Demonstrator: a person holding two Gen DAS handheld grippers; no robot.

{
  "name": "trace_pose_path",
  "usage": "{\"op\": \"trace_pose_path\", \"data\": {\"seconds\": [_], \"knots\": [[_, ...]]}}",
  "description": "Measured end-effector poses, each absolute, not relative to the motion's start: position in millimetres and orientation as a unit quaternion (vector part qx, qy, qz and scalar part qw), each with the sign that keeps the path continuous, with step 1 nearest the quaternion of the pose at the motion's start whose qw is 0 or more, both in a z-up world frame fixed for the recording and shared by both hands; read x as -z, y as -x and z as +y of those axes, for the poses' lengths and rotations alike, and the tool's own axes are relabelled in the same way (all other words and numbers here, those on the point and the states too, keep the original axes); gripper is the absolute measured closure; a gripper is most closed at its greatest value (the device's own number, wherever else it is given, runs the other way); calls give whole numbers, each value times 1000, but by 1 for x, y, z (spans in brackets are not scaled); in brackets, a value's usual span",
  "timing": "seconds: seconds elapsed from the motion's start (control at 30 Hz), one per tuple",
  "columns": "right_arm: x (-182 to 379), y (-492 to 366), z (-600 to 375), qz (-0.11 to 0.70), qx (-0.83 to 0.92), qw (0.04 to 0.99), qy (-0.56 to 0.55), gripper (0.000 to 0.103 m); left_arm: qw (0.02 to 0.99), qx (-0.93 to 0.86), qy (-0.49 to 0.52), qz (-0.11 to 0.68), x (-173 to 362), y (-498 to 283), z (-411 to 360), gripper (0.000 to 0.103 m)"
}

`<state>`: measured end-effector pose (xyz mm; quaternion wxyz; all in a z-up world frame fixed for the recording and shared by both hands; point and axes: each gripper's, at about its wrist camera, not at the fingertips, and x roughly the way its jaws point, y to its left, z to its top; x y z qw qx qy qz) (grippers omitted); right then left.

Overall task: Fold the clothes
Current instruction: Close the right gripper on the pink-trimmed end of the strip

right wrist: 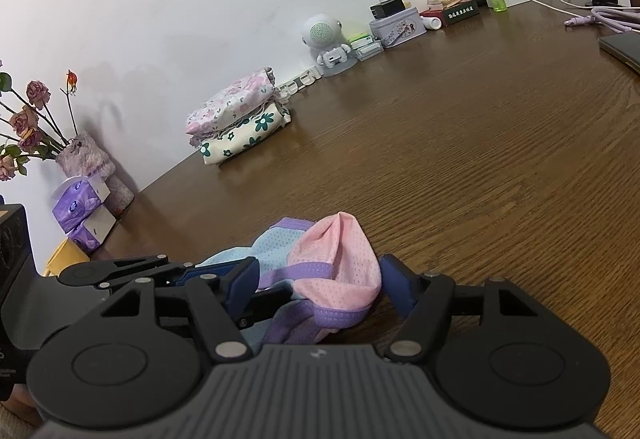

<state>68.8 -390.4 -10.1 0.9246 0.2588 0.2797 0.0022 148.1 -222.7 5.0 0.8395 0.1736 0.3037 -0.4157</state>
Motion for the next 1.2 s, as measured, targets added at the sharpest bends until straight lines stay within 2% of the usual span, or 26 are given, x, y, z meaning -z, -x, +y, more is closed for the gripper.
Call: {"op": "trace_pose_path", "data": {"seconds": [0.87, 1.03, 1.2], "knots": [[12, -71, -390, 275, -15, 929, -245, 35, 838, 421, -162, 307, -3, -153, -220, 66], [15, -74, -392, 268, -13, 929, -254, 45, 839, 422, -156, 307, -3, -154, -218, 66], [17, -76, -389, 264, -13, 933, -244, 47, 840, 423, -151, 306, -3, -154, -218, 66]]}}
